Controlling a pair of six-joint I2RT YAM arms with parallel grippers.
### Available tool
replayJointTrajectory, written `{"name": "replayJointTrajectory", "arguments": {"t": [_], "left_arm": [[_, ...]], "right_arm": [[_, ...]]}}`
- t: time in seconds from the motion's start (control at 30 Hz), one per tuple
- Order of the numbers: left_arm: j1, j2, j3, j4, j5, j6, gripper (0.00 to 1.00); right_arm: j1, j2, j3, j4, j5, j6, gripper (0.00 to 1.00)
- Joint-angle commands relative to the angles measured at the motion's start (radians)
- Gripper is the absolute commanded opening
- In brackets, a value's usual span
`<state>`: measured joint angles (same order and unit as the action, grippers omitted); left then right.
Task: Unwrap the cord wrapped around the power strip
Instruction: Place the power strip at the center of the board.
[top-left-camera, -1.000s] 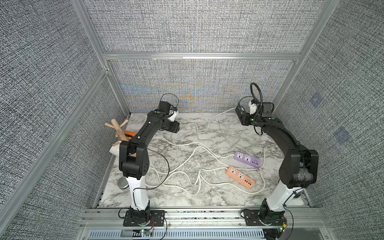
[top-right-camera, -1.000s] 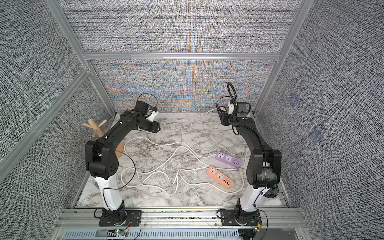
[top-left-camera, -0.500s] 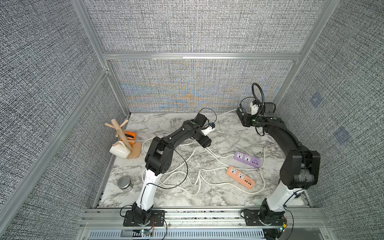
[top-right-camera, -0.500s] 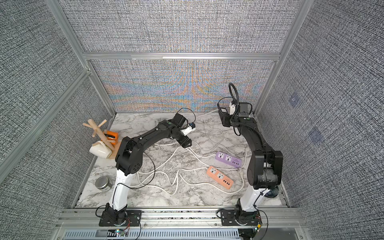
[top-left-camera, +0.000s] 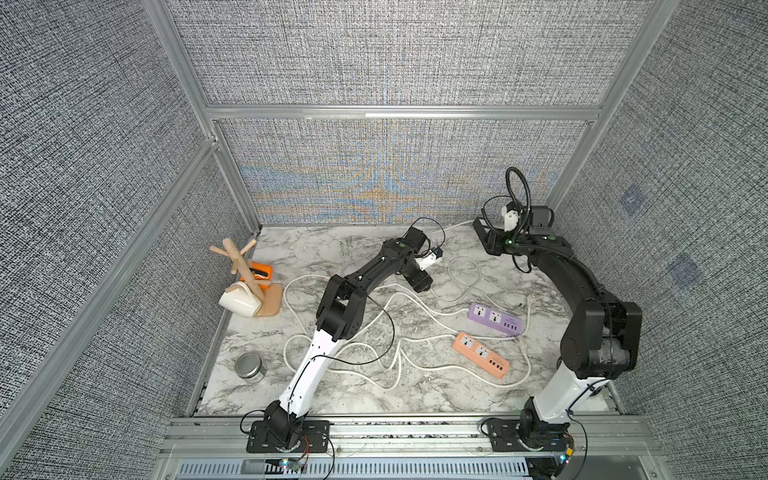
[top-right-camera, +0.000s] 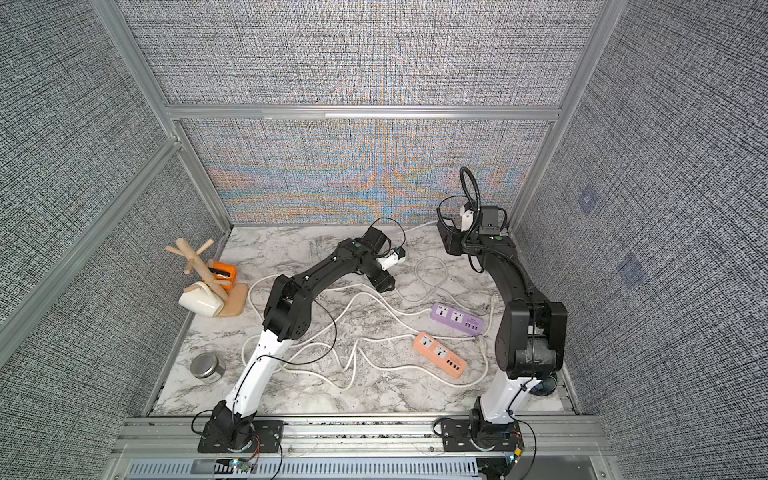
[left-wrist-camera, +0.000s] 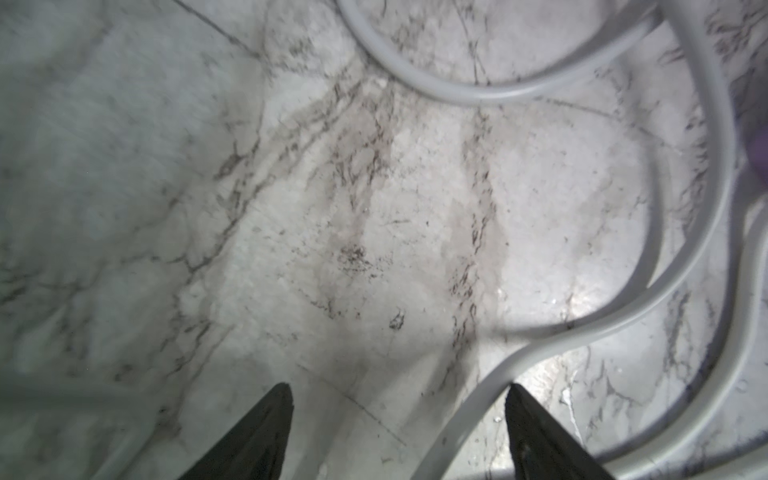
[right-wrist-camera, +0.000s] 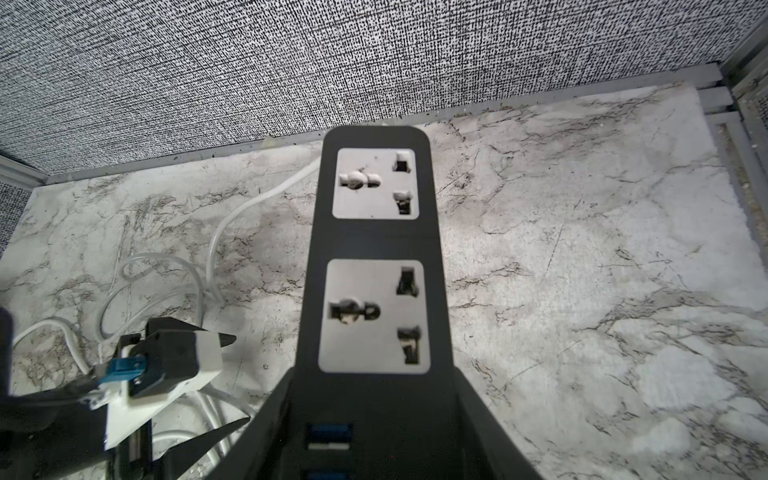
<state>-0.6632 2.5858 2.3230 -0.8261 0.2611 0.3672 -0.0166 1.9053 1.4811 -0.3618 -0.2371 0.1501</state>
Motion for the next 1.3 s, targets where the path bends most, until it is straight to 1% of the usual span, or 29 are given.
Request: {"name": "replayJointTrajectory", "arguments": {"t": [0.0, 0.07, 0.1, 0.13, 0.2, 0.23, 0.37, 0.57, 0.7, 0.83, 0.93, 1.0, 1.13, 1.27], "left_arm": [[0.002, -0.002, 0.003, -0.100, 0.001, 0.029, 0.70], [0.002, -0.013, -0.014, -0.106, -0.012, 0.032, 0.61], [0.002, -0.019, -0.021, -0.108, -0.035, 0.031, 0.54], [0.002, -0.024, -0.023, -0.109, -0.066, 0.015, 0.46], [0.002, -0.041, -0.020, -0.119, -0.148, -0.041, 0.26], [0.003, -0.058, -0.033, -0.111, -0.170, -0.043, 0.19], [0.006, -0.161, -0.122, -0.046, -0.274, -0.062, 0.00], [0.045, -0.352, -0.283, 0.031, -0.366, -0.030, 0.00], [0.100, -0.453, -0.411, 0.074, -0.418, -0.007, 0.00], [0.161, -0.520, -0.535, 0.100, -0.437, -0.030, 0.00], [0.200, -0.580, -0.632, 0.150, -0.404, -0.067, 0.00], [0.208, -0.622, -0.688, 0.195, -0.380, -0.081, 0.00], [0.208, -0.636, -0.723, 0.215, -0.314, -0.095, 0.00], [0.207, -0.646, -0.752, 0.242, -0.271, -0.114, 0.00]], "right_arm": [[-0.008, -0.007, 0.001, 0.030, -0.007, -0.011, 0.00], [-0.012, -0.006, 0.002, 0.034, -0.006, -0.009, 0.00], [-0.012, -0.006, -0.001, 0.036, -0.007, -0.008, 0.00], [-0.012, -0.008, -0.001, 0.038, -0.008, -0.008, 0.00], [-0.013, -0.007, -0.002, 0.037, -0.008, -0.007, 0.00], [-0.013, -0.007, -0.002, 0.037, -0.008, -0.007, 0.00], [-0.015, -0.008, -0.002, 0.037, -0.002, -0.011, 0.00], [-0.028, -0.013, -0.006, 0.035, 0.021, -0.018, 0.00], [-0.048, -0.003, -0.013, 0.041, 0.073, -0.016, 0.00], [-0.068, 0.009, -0.032, 0.069, 0.122, -0.003, 0.00], [-0.070, 0.032, -0.040, 0.082, 0.176, -0.007, 0.00], [-0.071, 0.058, -0.041, 0.086, 0.208, -0.012, 0.00], [-0.069, 0.107, -0.055, 0.113, 0.214, -0.003, 0.00], [-0.069, 0.163, -0.059, 0.158, 0.205, 0.021, 0.00]]}}
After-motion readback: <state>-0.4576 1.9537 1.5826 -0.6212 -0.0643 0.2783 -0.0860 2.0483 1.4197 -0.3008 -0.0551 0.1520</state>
